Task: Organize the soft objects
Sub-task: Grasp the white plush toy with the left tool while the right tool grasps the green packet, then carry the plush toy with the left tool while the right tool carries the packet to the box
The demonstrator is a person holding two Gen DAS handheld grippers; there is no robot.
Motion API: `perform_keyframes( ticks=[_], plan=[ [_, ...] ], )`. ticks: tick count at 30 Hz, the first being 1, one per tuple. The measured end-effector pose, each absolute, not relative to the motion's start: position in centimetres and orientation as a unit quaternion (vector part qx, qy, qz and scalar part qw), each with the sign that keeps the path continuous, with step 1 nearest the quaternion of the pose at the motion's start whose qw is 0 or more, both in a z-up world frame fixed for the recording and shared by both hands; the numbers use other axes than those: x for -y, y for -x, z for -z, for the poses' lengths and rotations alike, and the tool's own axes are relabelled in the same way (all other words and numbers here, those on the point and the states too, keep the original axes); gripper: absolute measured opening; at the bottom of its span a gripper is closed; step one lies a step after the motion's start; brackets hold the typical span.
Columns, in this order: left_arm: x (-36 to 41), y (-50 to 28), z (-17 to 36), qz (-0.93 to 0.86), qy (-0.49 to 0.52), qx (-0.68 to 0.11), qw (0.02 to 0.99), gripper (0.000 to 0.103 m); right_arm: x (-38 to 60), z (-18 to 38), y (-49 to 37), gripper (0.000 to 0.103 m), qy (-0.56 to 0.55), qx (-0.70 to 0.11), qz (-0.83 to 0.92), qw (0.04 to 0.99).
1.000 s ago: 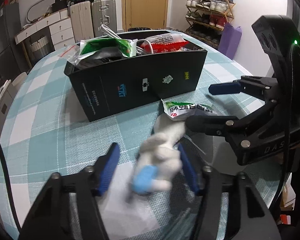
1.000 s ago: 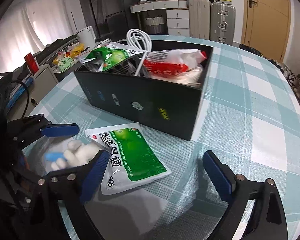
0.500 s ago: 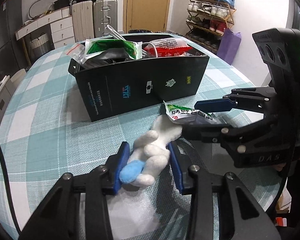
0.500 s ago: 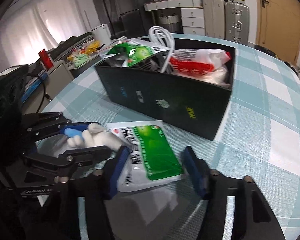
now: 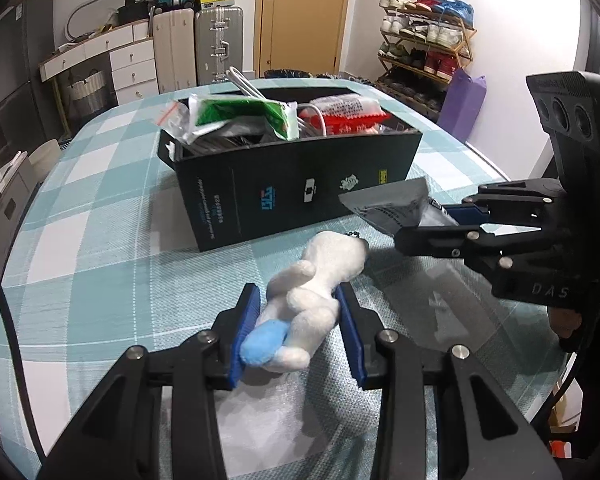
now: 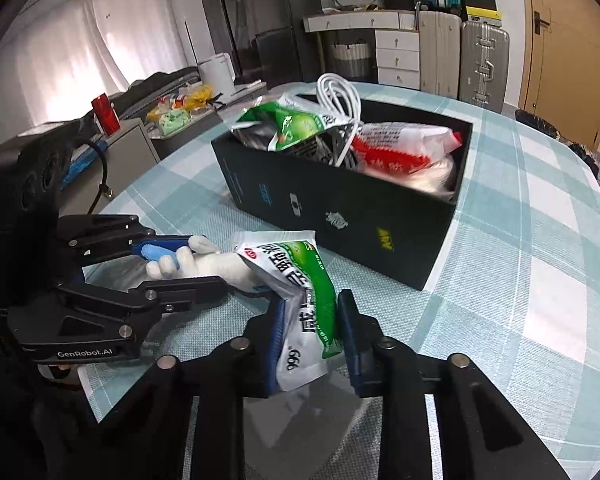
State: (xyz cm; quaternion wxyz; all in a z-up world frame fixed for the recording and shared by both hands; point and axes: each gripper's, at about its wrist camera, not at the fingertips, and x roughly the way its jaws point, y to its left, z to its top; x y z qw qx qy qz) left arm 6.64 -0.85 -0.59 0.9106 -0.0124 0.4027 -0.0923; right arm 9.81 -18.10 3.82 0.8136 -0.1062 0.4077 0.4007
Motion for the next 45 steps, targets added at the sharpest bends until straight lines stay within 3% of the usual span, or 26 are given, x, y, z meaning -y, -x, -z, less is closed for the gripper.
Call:
perform_keyframes(
  ticks=[5, 26, 45],
  plan=[
    [0.2, -6.4, 0.1, 0.087, 0.018, -0.394, 0.915, 0.038, 18.1, -4.4, -9.6, 0.013, 0.114, -0.393, -0.399, 0.820],
    [-1.8, -5.8, -4.5, 0.070, 0.043, -0.326, 0.942, 0.038, 20.2, -9.2, -8.6, 0.013, 0.053, -0.331, -0.411, 0.848],
    [-3.6, -10.0, -7.7, 0.040, 0.054, -0.287, 0.956, 0.038, 19.6, -12.6, -11.6, 0.013, 0.031, -0.303, -0.372, 0.877]
  ],
)
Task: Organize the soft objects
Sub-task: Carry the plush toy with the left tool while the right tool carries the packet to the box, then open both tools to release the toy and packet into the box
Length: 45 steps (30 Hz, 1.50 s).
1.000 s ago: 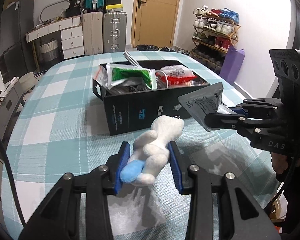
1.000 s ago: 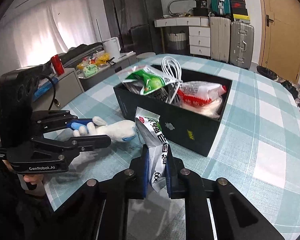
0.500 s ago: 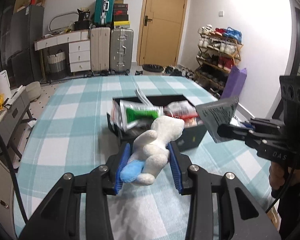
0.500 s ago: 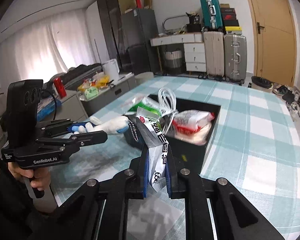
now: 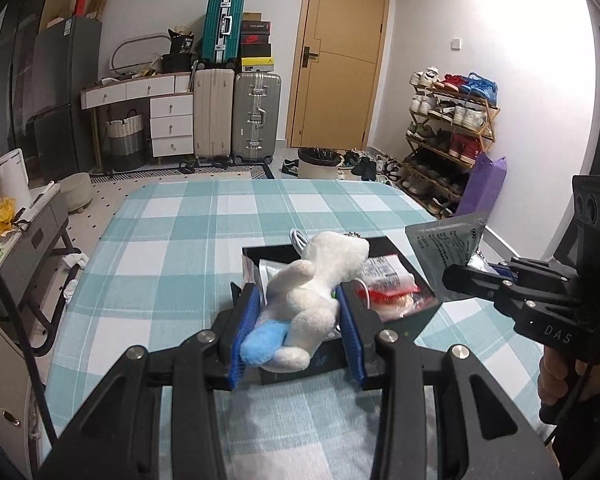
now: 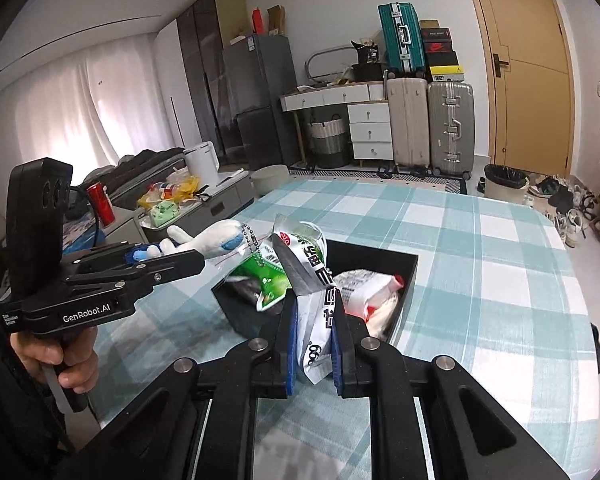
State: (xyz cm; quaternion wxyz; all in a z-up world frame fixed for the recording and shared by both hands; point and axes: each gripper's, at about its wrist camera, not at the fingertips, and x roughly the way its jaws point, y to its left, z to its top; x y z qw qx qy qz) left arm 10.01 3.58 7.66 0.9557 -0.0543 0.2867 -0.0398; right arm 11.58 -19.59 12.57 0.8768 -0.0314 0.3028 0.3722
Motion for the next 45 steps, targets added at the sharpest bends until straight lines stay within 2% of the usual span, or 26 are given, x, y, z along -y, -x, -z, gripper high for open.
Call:
perform_keyframes(
  ticks=[23, 38, 40, 41, 42, 45],
  plan=[
    [-3.0, -15.2, -6.2, 0.042, 0.054, -0.298, 0.952, 0.038, 15.5, -11.2, -15.7, 0.013, 0.107, -0.300, -0.319, 0.893],
    [-1.9, -16.6, -4.0, 0.052, 0.046, -0.326, 0.943, 0.038, 14.6, -9.2, -17.2, 0.013, 0.086, -0.333, -0.336, 0.877],
    [-1.7, -16.5, -3.9, 0.053, 0.043, -0.327, 0.942, 0.038, 14.6, -9.2, -16.9, 0.017, 0.089, -0.333, -0.339, 0.875],
    [-1.7, -16.5, -3.9, 0.055, 0.042, -0.328, 0.942, 0.039, 14.6, -9.2, -16.9, 0.022, 0.090, -0.333, -0.340, 0.875],
    [-1.7, -16.5, -3.9, 0.055, 0.042, -0.329, 0.942, 0.039, 14.7, -9.2, -16.7, 0.032, 0.092, -0.330, -0.339, 0.876],
    [-1.8, -16.3, -4.0, 0.056, 0.044, -0.330, 0.941, 0.040, 15.0, -9.6, -15.9, 0.048, 0.094, -0.312, -0.342, 0.881]
  ],
)
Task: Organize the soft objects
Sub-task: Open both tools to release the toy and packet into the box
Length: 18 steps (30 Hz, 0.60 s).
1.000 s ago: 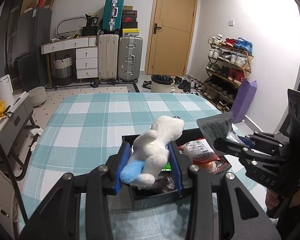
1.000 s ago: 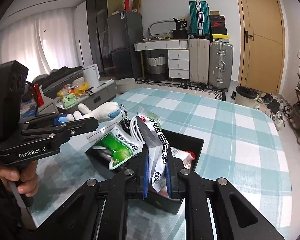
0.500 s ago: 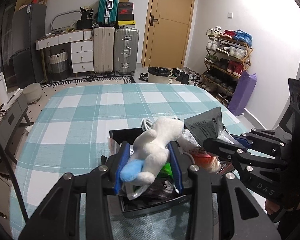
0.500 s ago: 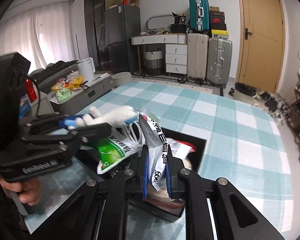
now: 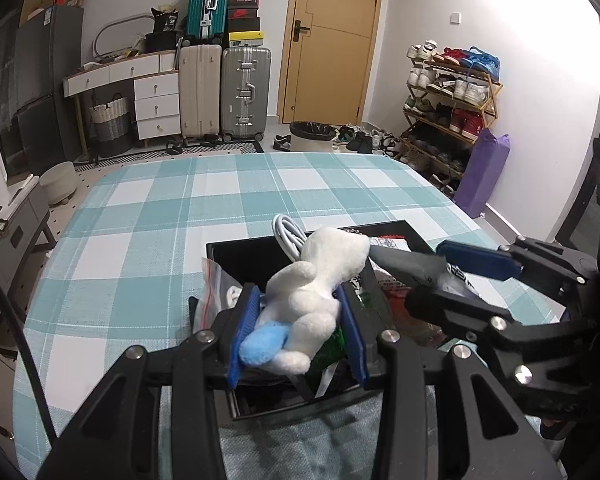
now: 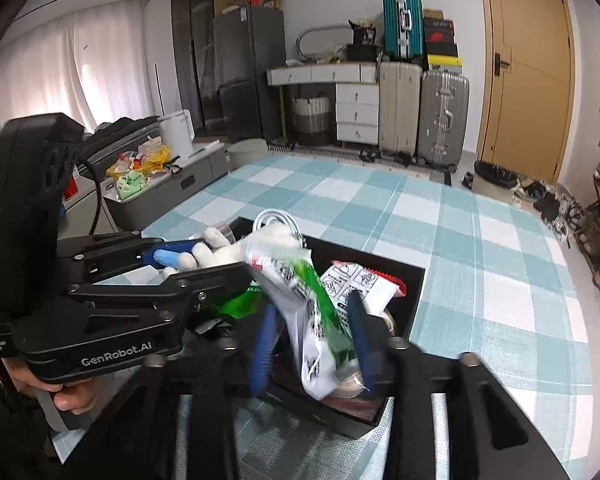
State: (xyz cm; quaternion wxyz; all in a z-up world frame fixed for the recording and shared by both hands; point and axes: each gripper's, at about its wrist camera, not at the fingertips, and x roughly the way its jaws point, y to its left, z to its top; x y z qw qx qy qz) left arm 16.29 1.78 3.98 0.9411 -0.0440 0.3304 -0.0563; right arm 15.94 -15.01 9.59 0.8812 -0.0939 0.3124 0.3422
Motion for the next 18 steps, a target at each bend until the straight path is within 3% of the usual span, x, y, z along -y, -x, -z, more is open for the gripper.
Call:
perform_keyframes(
  ticks=[5, 13, 18],
  plan=[
    [-2.1, -15.5, -4.2, 0.055, 0.046, -0.331, 0.941, 0.057, 15.3, -9.7, -15.3, 0.070, 0.107, -0.309, -0.337, 0.883],
    [-2.7, -13.9, -4.5, 0.059, 0.048, -0.322, 0.944, 0.065, 16.2, -9.5, -14.2, 0.082, 0.117, -0.307, -0.324, 0.887],
    [-2.6, -12.9, -4.9, 0.054, 0.043, -0.309, 0.949, 0.081, 16.8, -9.3, -13.9, 0.083, 0.117, -0.310, -0.316, 0.889]
  ],
)
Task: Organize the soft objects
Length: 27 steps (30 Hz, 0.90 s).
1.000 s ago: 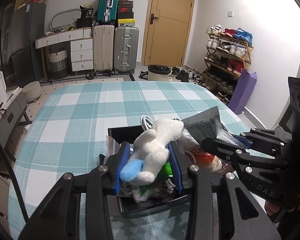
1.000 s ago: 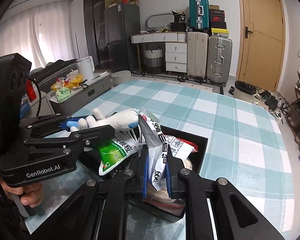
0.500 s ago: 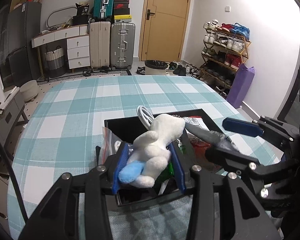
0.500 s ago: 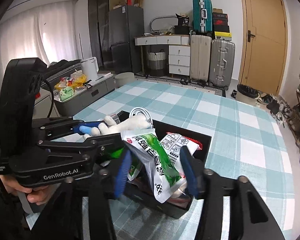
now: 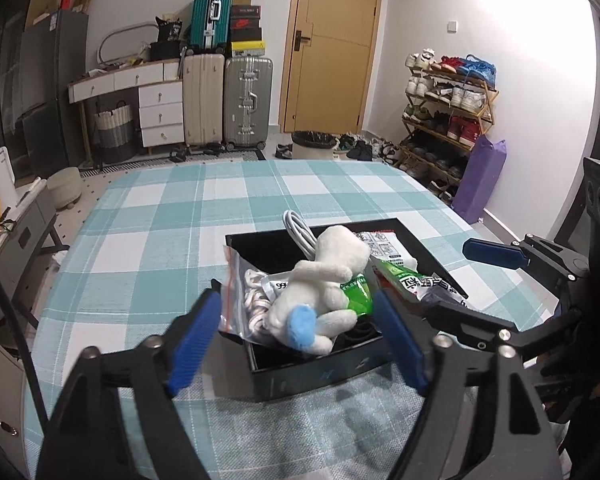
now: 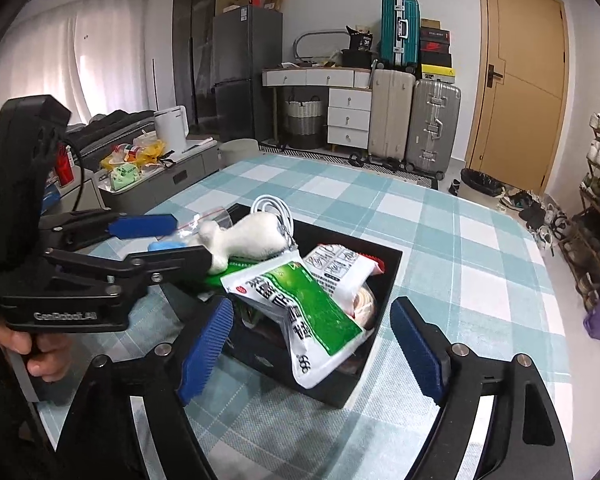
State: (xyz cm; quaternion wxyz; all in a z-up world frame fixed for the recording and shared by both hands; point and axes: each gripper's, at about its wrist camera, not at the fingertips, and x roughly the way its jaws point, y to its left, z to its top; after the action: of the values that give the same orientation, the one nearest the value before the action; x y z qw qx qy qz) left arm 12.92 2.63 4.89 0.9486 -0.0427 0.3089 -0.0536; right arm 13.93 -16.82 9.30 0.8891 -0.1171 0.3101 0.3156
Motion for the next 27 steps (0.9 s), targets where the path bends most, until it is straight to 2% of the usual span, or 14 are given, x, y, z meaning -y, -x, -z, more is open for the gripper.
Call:
perform_keyframes(
  ticks=[4, 9, 11, 27],
  plan=[
    [-2.6, -12.3, -5.1, 0.051, 0.039, -0.306, 0.950, 0.089, 17.3, -9.4, -13.8, 0.089, 0.106, -0.308, -0.315, 0.891],
    [-2.8, -11.6, -5.0, 0.044, 0.039, -0.302, 0.951, 0.099, 17.9, -9.5, -13.1, 0.102, 0.094, -0.296, -0.310, 0.898],
    [-2.9, -11.2, -4.9, 0.039, 0.037, -0.299, 0.953, 0.103, 18.2, -9.5, -12.8, 0.102, 0.087, -0.289, -0.310, 0.901],
    [-3.2, -7.9, -3.4, 0.001, 0.035, -0.226, 0.974, 0.103, 20.2, -8.6, -10.1, 0.102, 0.040, -0.241, -0.331, 0.912]
  ],
)
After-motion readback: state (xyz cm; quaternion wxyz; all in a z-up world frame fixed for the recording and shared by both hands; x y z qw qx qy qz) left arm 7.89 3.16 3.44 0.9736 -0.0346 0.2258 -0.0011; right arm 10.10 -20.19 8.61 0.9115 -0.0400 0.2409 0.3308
